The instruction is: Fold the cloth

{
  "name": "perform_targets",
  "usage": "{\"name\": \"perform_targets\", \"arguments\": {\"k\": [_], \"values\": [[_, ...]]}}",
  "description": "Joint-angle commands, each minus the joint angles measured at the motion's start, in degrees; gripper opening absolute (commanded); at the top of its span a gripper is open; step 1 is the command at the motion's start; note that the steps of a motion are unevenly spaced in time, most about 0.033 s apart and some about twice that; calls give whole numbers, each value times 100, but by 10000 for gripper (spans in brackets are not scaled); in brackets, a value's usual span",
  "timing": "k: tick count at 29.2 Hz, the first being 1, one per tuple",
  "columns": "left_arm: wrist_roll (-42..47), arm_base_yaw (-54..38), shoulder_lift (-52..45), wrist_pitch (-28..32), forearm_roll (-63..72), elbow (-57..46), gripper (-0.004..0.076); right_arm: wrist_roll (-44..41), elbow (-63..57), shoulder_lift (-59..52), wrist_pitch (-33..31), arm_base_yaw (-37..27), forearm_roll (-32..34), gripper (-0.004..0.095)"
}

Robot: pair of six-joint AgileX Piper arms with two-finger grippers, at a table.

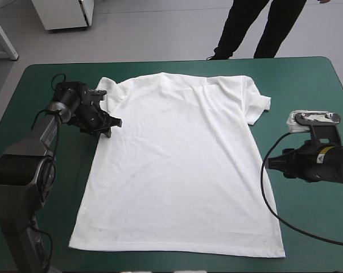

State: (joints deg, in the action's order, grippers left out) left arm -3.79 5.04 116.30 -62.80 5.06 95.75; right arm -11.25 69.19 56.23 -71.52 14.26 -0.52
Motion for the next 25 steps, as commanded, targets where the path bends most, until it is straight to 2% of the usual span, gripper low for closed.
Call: {"name": "perform_targets", "arguments": {"k": [1,3,5,7,9,15,19,25], "values": [[-11,16,-138,98,129,182,356,11,179,-20,-3,-11,52,441],[-36,41,-83,76,172,182,349,11,179,-20,-3,-11,52,441],[-51,90,-58,89,105,182,294,11,179,-20,-3,-11,52,440],[-89,129,-58,159,105,182,167,11,179,-10,9,-11,52,440],[-121,155,-58,198,105,182,-26,11,179,38,9,-11,82,440],[-135,169,-58,187,110,182,-22,-27,182,585,425,-11,314,441],[-135,169,-58,167,148,182,-22,94,393,1283,695,-11,170,448],[-135,169,-58,142,176,182,-22,317,1569,2800,595,-40,254,447]]}}
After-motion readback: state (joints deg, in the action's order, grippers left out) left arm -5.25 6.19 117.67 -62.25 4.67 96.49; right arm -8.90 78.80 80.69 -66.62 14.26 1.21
